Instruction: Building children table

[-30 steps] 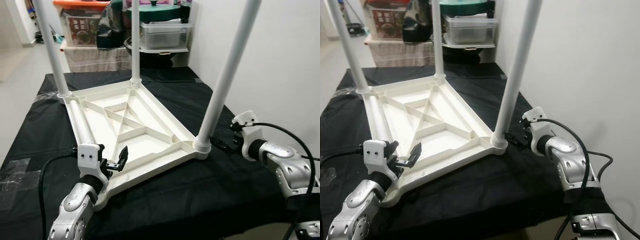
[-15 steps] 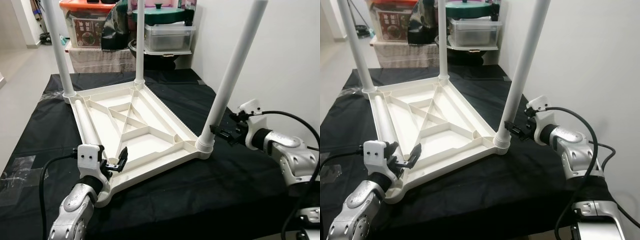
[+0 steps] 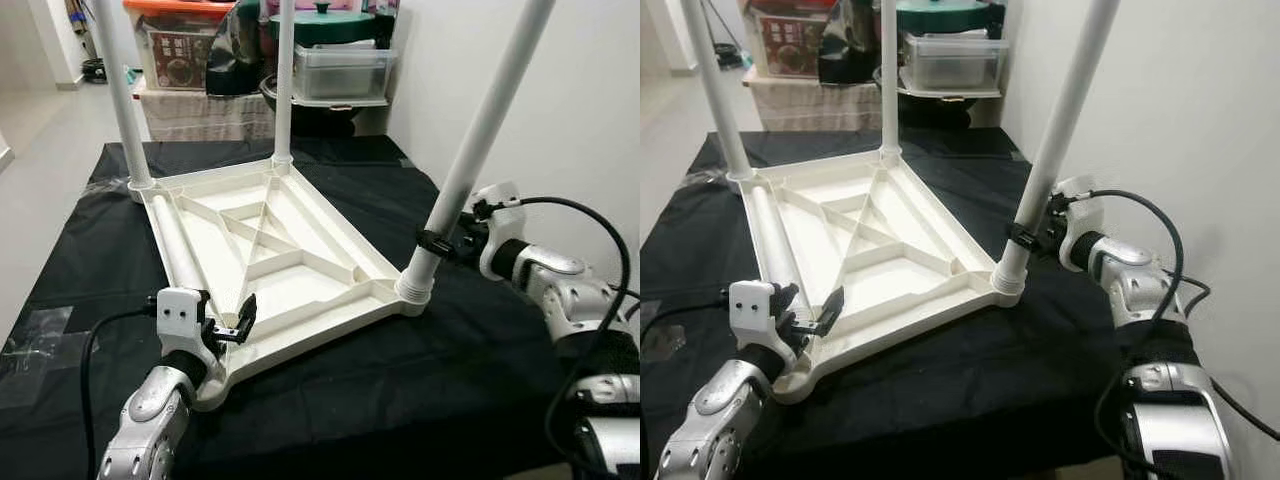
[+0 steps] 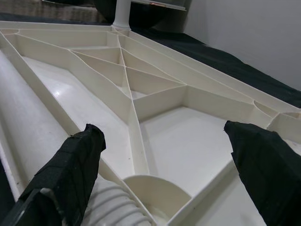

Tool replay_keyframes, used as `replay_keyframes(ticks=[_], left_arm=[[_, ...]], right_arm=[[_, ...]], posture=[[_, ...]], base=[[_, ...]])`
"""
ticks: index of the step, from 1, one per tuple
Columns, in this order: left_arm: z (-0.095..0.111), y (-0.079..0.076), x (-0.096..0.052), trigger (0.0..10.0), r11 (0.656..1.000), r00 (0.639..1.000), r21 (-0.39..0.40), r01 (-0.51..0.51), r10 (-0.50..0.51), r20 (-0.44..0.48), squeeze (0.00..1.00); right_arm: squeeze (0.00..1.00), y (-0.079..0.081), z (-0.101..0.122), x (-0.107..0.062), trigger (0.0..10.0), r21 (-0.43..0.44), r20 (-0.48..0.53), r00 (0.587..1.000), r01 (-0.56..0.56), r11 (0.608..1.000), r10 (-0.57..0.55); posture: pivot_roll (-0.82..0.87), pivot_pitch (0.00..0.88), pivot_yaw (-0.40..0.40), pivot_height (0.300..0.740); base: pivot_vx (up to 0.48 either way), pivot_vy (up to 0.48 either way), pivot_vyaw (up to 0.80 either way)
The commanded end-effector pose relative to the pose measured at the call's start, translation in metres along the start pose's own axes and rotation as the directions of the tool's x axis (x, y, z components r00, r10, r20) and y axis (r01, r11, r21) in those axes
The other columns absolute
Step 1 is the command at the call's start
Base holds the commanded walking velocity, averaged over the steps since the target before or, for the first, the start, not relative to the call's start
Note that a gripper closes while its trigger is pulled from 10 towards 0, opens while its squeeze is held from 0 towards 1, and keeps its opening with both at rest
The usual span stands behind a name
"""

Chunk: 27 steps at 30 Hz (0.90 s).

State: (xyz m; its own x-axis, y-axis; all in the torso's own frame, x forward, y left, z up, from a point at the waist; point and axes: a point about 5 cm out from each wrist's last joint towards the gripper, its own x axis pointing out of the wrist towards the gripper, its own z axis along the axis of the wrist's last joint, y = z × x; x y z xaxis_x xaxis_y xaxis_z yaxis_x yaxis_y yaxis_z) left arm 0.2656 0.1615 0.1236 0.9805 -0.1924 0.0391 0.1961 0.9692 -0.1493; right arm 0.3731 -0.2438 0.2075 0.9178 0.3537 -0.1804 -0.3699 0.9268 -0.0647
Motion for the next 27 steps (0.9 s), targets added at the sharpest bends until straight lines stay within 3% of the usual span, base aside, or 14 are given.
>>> replay_keyframes(ticks=[1,8,9,10,12,13,23,24,25,26,27], left_arm=[[-0.003,0.000,0.000,10.0,1.000,1.000,0.003,-0.002,0.002,-0.007,0.00],[-0.005,0.000,0.000,10.0,1.000,1.000,0.003,-0.001,0.001,-0.010,0.00],[-0.005,-0.001,0.000,10.0,1.000,1.000,0.003,0.001,-0.001,-0.011,0.00],[-0.005,-0.001,0.001,10.0,1.000,1.000,0.003,0.003,-0.003,-0.011,0.00],[-0.006,-0.001,0.001,10.0,1.000,1.000,0.003,0.005,-0.005,-0.012,0.00],[-0.006,-0.002,0.002,10.0,1.000,1.000,0.002,0.007,-0.007,-0.012,0.00],[-0.007,-0.003,0.002,10.0,1.000,1.000,0.004,0.016,-0.015,-0.018,0.00],[-0.008,-0.003,0.002,10.0,1.000,1.000,0.005,0.016,-0.016,-0.020,0.00],[-0.008,-0.003,0.002,10.0,1.000,1.000,0.005,0.016,-0.016,-0.020,0.00],[-0.008,-0.002,0.002,10.0,1.000,1.000,0.006,0.016,-0.016,-0.020,0.00],[-0.009,-0.002,0.002,10.0,1.000,1.000,0.005,0.016,-0.016,-0.021,0.00]], right_arm=[[0.00,-0.006,0.001,-0.002,10.0,0.006,0.016,0.999,0.037,0.999,-0.037],[0.00,-0.010,0.002,0.002,10.0,0.023,0.019,0.999,0.035,0.999,-0.035],[0.00,-0.011,0.002,0.003,5.1,0.032,0.020,0.999,0.039,0.999,-0.040],[0.00,-0.012,0.002,0.004,2.9,0.044,0.025,0.999,0.041,0.998,-0.042],[0.00,-0.012,0.003,0.005,2.9,0.055,0.032,0.999,0.042,0.998,-0.044],[0.00,-0.011,0.003,0.006,0.0,0.072,0.042,0.998,0.043,0.996,-0.046],[0.00,0.001,-0.011,0.012,0.0,0.180,0.039,0.996,0.075,0.981,-0.083],[0.00,0.002,-0.017,0.015,0.0,0.235,-0.007,0.975,0.216,0.948,-0.221],[0.00,0.002,-0.017,0.015,0.0,0.235,-0.007,0.975,0.216,0.948,-0.221],[0.00,0.003,-0.021,0.017,0.0,0.266,-0.049,0.948,0.316,0.911,-0.315],[0.00,0.006,-0.030,0.017,0.0,0.323,-0.117,0.886,0.462,0.826,-0.449]], posture=[[0.00,0.000,-0.104,0.740],[0.00,0.000,-0.109,0.740],[0.00,0.000,-0.109,0.740],[0.00,0.000,-0.109,0.740],[0.00,0.000,-0.108,0.740],[0.00,0.000,-0.108,0.740],[0.00,0.000,-0.105,0.740],[0.00,0.000,-0.104,0.740],[0.00,0.000,-0.104,0.740],[0.00,0.000,-0.104,0.740],[0.00,0.000,-0.103,0.740]], base=[[0.000,0.000,0.00],[0.000,0.000,0.00],[0.000,0.000,0.00],[0.000,0.000,0.00],[0.000,0.000,0.00],[0.000,0.000,0.00],[0.000,0.000,0.00],[0.000,0.000,0.00],[0.000,0.000,0.00],[0.000,0.000,0.00],[0.000,0.000,0.00]])
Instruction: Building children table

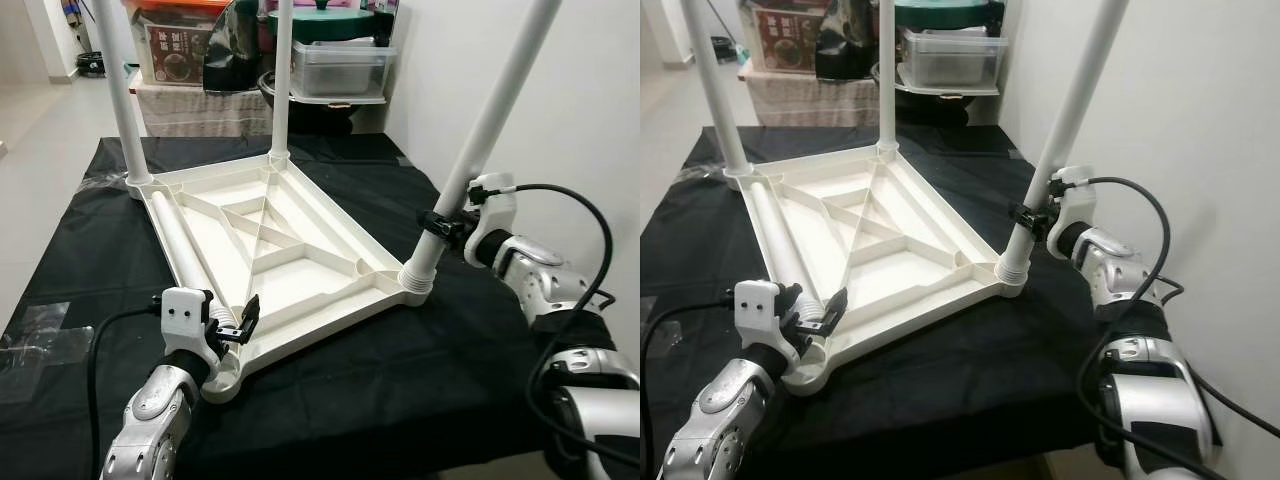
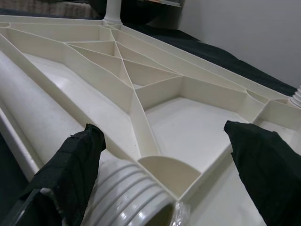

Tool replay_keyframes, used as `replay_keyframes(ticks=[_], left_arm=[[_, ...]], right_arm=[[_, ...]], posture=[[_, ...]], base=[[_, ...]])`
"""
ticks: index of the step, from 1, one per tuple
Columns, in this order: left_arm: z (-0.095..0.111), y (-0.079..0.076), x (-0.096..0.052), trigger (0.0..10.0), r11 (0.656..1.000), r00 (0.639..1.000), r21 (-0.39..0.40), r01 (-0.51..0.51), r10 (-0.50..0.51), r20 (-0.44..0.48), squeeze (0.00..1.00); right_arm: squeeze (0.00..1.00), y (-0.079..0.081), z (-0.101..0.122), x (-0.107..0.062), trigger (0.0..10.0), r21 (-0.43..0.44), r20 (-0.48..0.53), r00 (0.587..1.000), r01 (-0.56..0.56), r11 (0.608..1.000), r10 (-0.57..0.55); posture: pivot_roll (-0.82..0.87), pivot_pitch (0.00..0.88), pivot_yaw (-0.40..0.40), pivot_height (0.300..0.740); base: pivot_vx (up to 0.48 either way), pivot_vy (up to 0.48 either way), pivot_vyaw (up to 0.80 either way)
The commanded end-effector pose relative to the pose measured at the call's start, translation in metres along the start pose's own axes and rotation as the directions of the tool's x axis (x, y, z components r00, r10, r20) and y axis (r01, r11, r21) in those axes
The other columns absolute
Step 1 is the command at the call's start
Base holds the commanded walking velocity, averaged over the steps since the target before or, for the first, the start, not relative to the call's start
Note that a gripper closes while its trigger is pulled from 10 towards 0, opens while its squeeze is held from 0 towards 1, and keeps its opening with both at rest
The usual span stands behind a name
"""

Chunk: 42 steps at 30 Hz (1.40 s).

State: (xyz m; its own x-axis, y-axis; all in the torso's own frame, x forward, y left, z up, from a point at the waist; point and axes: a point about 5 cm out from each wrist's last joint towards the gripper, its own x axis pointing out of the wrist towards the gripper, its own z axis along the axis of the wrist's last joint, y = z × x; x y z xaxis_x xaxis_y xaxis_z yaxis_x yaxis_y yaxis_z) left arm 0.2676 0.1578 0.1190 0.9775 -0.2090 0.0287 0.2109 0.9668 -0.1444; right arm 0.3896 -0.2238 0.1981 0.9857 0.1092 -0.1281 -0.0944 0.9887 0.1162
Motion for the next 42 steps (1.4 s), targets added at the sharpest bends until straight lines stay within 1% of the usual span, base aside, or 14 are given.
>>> replay_keyframes(ticks=[1,3,5,7,9,13,14,15,16,17,18,23,32,42], left_arm=[[-0.004,0.000,0.000,10.0,1.000,1.000,0.001,0.002,-0.002,-0.009,0.00],[-0.005,-0.002,0.001,10.0,1.000,1.000,0.000,0.004,-0.004,-0.010,0.00],[-0.005,-0.002,0.001,10.0,1.000,1.000,0.000,0.004,-0.004,-0.010,0.00],[-0.004,-0.002,0.001,10.0,1.000,1.000,0.001,0.008,-0.008,-0.009,0.00],[-0.004,-0.002,0.002,10.0,1.000,1.000,0.003,0.009,-0.009,-0.008,0.00],[-0.004,-0.002,0.002,10.0,1.000,1.000,0.003,0.010,-0.010,-0.009,0.00],[-0.004,-0.002,0.002,10.0,1.000,1.000,0.003,0.011,-0.011,-0.010,0.00],[-0.004,-0.002,0.002,10.0,1.000,1.000,0.003,0.011,-0.011,-0.010,0.00],[-0.005,-0.002,0.001,10.0,1.000,1.000,0.002,0.011,-0.011,-0.011,0.00],[-0.005,-0.002,0.001,10.0,1.000,1.000,0.002,0.011,-0.011,-0.011,0.00],[-0.005,-0.002,0.001,10.0,1.000,1.000,0.000,0.009,-0.009,-0.011,0.00],[-0.008,-0.005,0.000,10.0,1.000,1.000,-0.006,0.010,-0.010,-0.014,0.00],[-0.009,-0.005,0.001,10.0,1.000,1.000,-0.005,0.016,-0.016,-0.022,0.00],[-0.010,-0.006,0.001,10.0,1.000,0.999,-0.008,0.020,-0.020,-0.026,0.00]], right_arm=[[0.00,-0.009,-0.031,-0.008,0.0,0.136,-0.127,0.933,0.351,0.926,-0.335],[0.00,0.012,-0.044,-0.015,0.0,0.165,-0.156,0.899,0.433,0.886,-0.410],[0.00,0.012,-0.044,-0.015,0.0,0.165,-0.156,0.899,0.433,0.886,-0.410],[0.00,0.062,-0.048,-0.020,0.0,0.209,-0.157,0.921,0.384,0.899,-0.357],[0.00,0.096,-0.043,-0.019,0.0,0.237,-0.151,0.953,0.294,0.926,-0.263],[0.00,0.110,-0.033,-0.014,0.0,0.225,-0.127,0.975,0.206,0.952,-0.180],[0.00,0.113,-0.031,-0.012,2.6,0.222,-0.132,0.979,0.182,0.958,-0.155],[0.00,0.113,-0.031,-0.012,2.6,0.222,-0.132,0.979,0.182,0.958,-0.155],[0.00,0.115,-0.028,-0.011,7.7,0.217,-0.129,0.981,0.168,0.962,-0.142],[0.00,0.115,-0.028,-0.011,7.7,0.217,-0.129,0.981,0.168,0.962,-0.142],[0.00,0.116,-0.023,-0.012,10.0,0.205,-0.127,0.982,0.164,0.965,-0.140],[0.00,0.115,-0.018,-0.018,10.0,0.136,-0.127,0.982,0.157,0.978,-0.140],[0.00,0.120,-0.022,-0.018,10.0,0.025,-0.142,0.990,-0.004,1.000,0.008],[0.00,0.126,-0.029,-0.020,10.0,-0.012,-0.188,0.977,-0.105,0.994,0.101]], posture=[[0.00,0.000,-0.103,0.740],[0.00,0.000,-0.102,0.740],[0.00,0.000,-0.102,0.740],[0.00,0.000,-0.100,0.740],[0.00,0.000,-0.100,0.740],[0.00,0.000,-0.103,0.740],[0.00,0.000,-0.106,0.740],[0.00,0.000,-0.106,0.740],[0.00,0.000,-0.109,0.740],[0.00,0.000,-0.109,0.740],[0.00,0.000,-0.113,0.740],[-0.01,0.000,-0.112,0.740],[-0.02,0.000,-0.116,0.740],[-0.02,0.000,-0.121,0.740]], base=[[0.000,0.000,0.00],[0.000,0.000,0.00],[0.000,0.000,0.00],[0.000,0.000,0.00],[0.000,0.000,0.00],[0.000,0.000,0.00],[0.000,0.000,0.00],[0.000,0.000,0.00],[0.000,0.000,0.00],[0.000,0.000,0.00],[0.000,0.000,0.00],[0.000,0.000,0.00],[0.000,0.000,0.00],[0.000,0.000,0.00]])
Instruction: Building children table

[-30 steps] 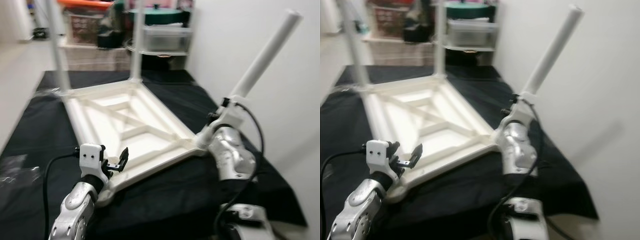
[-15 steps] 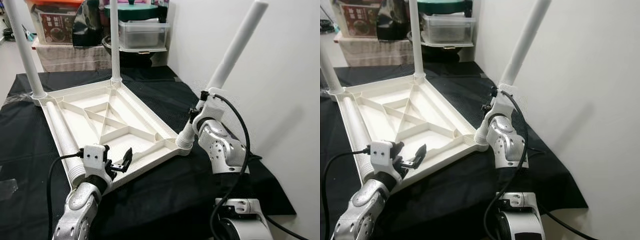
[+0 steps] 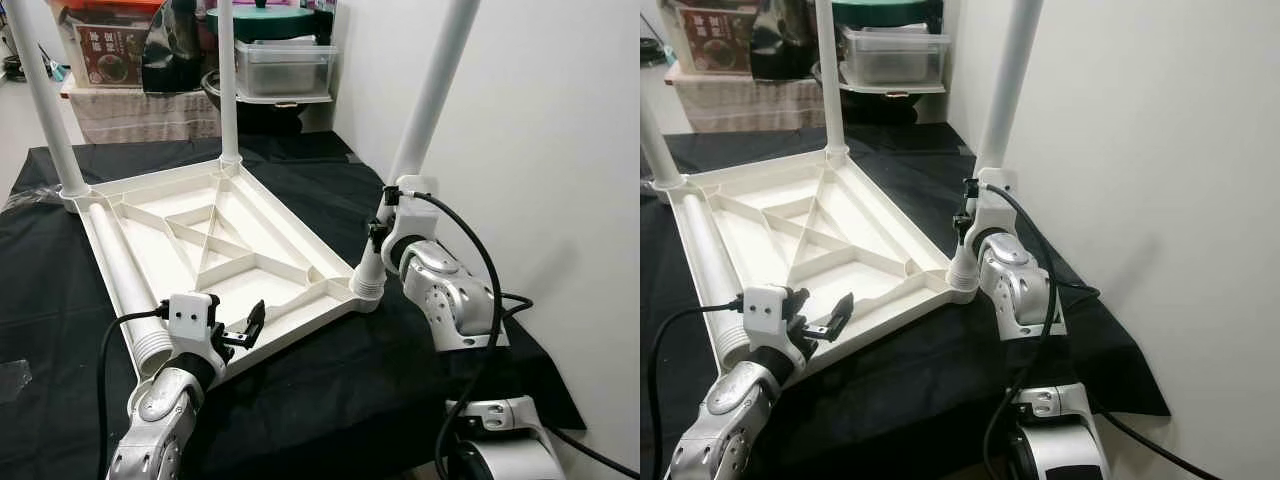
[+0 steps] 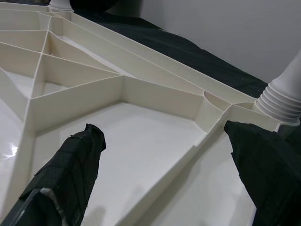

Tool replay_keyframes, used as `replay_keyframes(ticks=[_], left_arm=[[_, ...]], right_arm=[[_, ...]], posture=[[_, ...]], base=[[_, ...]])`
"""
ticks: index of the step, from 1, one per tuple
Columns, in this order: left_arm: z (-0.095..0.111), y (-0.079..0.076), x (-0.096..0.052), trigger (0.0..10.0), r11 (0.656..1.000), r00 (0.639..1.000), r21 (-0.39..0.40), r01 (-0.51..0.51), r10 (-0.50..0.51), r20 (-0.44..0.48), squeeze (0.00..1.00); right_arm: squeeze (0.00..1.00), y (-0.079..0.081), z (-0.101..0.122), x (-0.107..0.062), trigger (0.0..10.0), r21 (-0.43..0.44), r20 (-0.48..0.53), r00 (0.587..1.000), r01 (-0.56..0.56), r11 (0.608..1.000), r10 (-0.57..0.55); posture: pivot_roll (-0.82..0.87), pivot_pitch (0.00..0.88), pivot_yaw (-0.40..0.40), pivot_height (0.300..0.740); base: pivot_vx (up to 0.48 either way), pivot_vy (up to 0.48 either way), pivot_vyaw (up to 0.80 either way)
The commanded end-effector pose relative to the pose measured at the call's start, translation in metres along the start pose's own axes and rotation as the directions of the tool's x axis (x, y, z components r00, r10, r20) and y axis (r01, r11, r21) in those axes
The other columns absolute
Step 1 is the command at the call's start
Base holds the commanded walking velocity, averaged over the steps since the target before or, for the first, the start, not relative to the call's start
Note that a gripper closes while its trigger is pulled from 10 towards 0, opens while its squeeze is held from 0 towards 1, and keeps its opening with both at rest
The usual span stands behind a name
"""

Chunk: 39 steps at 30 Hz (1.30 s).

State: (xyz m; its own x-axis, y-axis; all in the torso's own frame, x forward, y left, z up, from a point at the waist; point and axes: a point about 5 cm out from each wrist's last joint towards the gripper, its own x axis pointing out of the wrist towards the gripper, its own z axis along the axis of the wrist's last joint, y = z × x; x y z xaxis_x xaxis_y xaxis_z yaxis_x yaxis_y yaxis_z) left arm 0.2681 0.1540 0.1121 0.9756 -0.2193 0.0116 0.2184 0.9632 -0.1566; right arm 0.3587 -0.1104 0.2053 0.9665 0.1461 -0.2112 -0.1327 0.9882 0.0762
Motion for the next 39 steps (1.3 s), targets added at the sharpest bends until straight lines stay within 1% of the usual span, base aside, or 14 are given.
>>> replay_keyframes(ticks=[1,5,10,15,19,24,28,31,32,33,35,39], left_arm=[[-0.002,-0.003,0.000,10.0,1.000,1.000,0.005,0.012,-0.012,-0.008,0.00],[-0.003,-0.003,0.000,10.0,1.000,1.000,0.003,0.014,-0.014,-0.012,0.00],[-0.004,-0.003,-0.001,10.0,1.000,1.000,0.004,0.015,-0.015,-0.015,0.00],[-0.004,-0.003,0.000,10.0,1.000,1.000,0.004,0.017,-0.017,-0.016,0.00],[-0.004,-0.004,0.000,10.0,1.000,1.000,0.005,0.022,-0.022,-0.018,0.00],[-0.004,-0.004,0.000,10.0,1.000,1.000,0.004,0.022,-0.022,-0.016,0.00],[-0.004,-0.004,-0.001,10.0,1.000,1.000,0.003,0.021,-0.021,-0.018,0.00],[-0.004,-0.004,-0.001,10.0,1.000,1.000,0.003,0.020,-0.020,-0.017,0.00],[-0.004,-0.004,0.000,10.0,1.000,1.000,0.004,0.020,-0.020,-0.017,0.00],[-0.004,-0.004,0.000,10.0,1.000,1.000,0.004,0.020,-0.020,-0.017,0.00],[-0.004,-0.004,0.000,10.0,1.000,1.000,0.006,0.021,-0.021,-0.017,0.00],[-0.004,-0.003,0.000,10.0,1.000,1.000,0.008,0.021,-0.021,-0.017,0.00]], right_arm=[[0.00,0.011,-0.019,0.001,10.0,0.025,-0.097,0.992,-0.075,0.997,0.077],[0.00,0.013,-0.023,0.003,10.0,0.044,-0.113,0.990,-0.075,0.996,0.080],[0.00,0.013,-0.024,0.003,10.0,0.046,-0.118,0.990,-0.078,0.996,0.083],[0.00,0.015,-0.024,0.003,10.0,0.039,-0.120,0.988,-0.097,0.995,0.101],[0.00,0.021,-0.026,0.004,10.0,0.025,-0.153,0.978,-0.140,0.990,0.142],[0.00,0.020,-0.027,0.005,10.0,0.022,-0.161,0.977,-0.138,0.990,0.140],[0.00,0.019,-0.027,0.006,10.0,0.024,-0.164,0.978,-0.129,0.991,0.131],[0.00,0.017,-0.029,0.007,10.0,0.040,-0.164,0.983,-0.080,0.996,0.085],[0.00,0.018,-0.030,0.006,10.0,0.063,-0.172,0.982,-0.062,0.996,0.072],[0.00,0.018,-0.030,0.006,10.0,0.063,-0.172,0.982,-0.062,0.996,0.072],[0.00,0.023,-0.035,0.004,10.0,0.078,-0.184,0.981,-0.045,0.996,0.058],[0.00,0.028,-0.042,0.000,10.0,0.061,-0.192,0.980,-0.030,0.998,0.042]], posture=[[-0.02,0.000,-0.121,0.740],[-0.02,0.000,-0.121,0.740],[-0.02,0.000,-0.121,0.740],[-0.02,0.000,-0.121,0.740],[-0.01,0.000,-0.130,0.740],[-0.01,0.000,-0.134,0.740],[-0.01,0.000,-0.134,0.740],[-0.01,0.000,-0.134,0.740],[-0.01,0.000,-0.134,0.740],[-0.01,0.000,-0.134,0.740],[-0.01,0.000,-0.134,0.740],[-0.01,0.000,-0.134,0.740]], base=[[0.000,0.000,0.00],[0.000,0.000,0.00],[0.000,0.000,0.00],[0.000,0.000,0.00],[0.000,0.000,0.00],[0.000,0.000,0.00],[0.000,0.000,0.00],[0.000,0.000,0.00],[0.000,0.000,0.00],[0.000,0.000,0.00],[0.000,0.000,0.00],[0.000,0.000,0.00]])
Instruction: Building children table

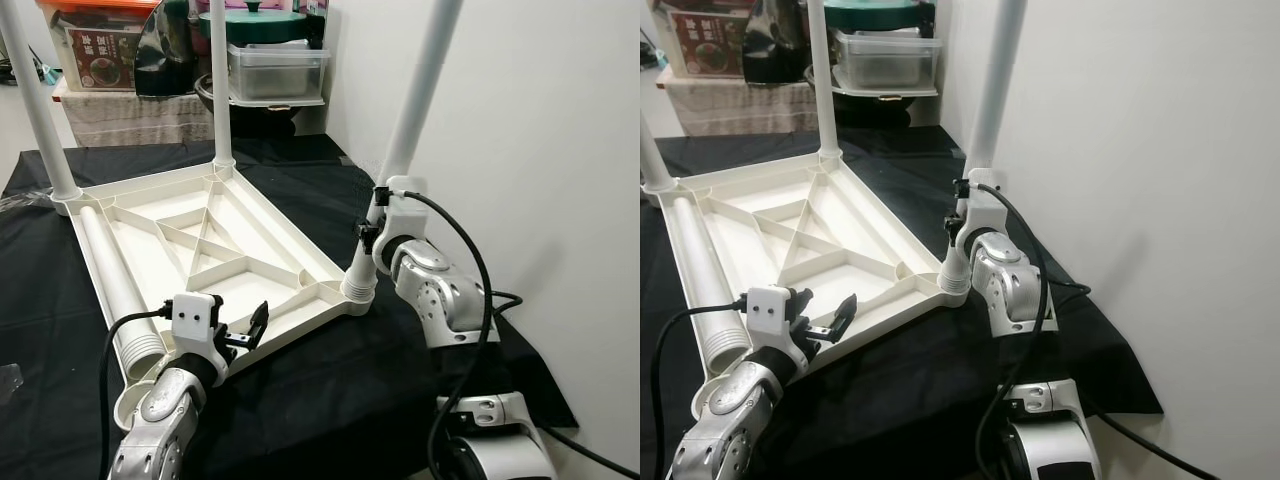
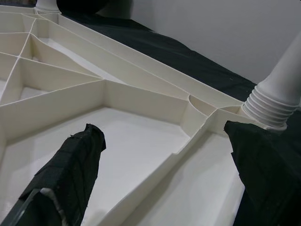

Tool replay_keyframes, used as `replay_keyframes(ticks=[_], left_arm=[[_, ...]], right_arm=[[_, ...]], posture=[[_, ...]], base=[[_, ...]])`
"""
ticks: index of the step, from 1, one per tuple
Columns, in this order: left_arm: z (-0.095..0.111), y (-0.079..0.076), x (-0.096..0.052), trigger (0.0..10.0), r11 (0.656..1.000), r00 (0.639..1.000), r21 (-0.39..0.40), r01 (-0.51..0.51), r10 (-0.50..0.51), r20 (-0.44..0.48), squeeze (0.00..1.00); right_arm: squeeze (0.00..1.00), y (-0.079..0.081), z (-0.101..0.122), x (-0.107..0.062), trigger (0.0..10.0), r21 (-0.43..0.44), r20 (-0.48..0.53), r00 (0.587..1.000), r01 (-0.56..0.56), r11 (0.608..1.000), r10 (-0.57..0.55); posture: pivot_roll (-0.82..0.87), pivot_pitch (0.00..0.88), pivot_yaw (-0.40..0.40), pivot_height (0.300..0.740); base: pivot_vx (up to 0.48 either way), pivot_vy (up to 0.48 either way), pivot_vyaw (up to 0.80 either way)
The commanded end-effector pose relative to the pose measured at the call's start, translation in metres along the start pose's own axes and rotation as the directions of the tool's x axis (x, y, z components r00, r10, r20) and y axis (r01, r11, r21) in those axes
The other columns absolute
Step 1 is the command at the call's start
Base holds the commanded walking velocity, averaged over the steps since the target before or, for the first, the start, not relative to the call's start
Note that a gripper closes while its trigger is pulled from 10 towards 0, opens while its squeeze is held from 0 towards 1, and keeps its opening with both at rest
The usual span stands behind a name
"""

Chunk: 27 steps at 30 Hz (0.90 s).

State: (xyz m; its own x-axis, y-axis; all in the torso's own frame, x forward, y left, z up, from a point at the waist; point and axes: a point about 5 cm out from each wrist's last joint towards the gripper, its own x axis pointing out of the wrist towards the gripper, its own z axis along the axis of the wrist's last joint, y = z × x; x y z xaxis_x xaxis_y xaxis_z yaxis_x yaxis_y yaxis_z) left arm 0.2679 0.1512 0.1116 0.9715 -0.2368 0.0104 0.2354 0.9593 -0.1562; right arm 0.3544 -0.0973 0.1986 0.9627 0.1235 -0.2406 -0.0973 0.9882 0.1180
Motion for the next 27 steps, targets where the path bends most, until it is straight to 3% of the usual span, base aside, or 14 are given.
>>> replay_keyframes(ticks=[1,8,27], left_arm=[[-0.0032,-0.0004,-0.0002,10.0,1.000,1.000,0.008,0.002,-0.002,-0.013,0.00],[-0.0025,0.0002,0.0003,10.0,1.000,1.000,0.010,-0.003,0.003,-0.007,0.00],[-0.0032,-0.0002,0.0022,10.0,1.000,1.000,0.009,0.003,-0.003,-0.007,0.00]], right_arm=[[0.00,0.0148,-0.0365,0.0003,10.0,0.009,-0.172,0.984,-0.050,0.999,0.051],[0.00,0.0231,-0.0383,-0.0028,10.0,-0.004,-0.174,0.983,-0.064,0.998,0.062],[0.00,0.0229,-0.0344,-0.0050,10.0,0.002,-0.150,0.988,-0.047,0.999,0.047]], posture=[[-0.01,0.000,-0.134,0.740],[0.00,0.000,-0.134,0.740],[-0.01,0.000,-0.131,0.740]], base=[[0.000,0.000,0.00],[0.000,0.000,0.00],[0.000,0.000,0.00]])
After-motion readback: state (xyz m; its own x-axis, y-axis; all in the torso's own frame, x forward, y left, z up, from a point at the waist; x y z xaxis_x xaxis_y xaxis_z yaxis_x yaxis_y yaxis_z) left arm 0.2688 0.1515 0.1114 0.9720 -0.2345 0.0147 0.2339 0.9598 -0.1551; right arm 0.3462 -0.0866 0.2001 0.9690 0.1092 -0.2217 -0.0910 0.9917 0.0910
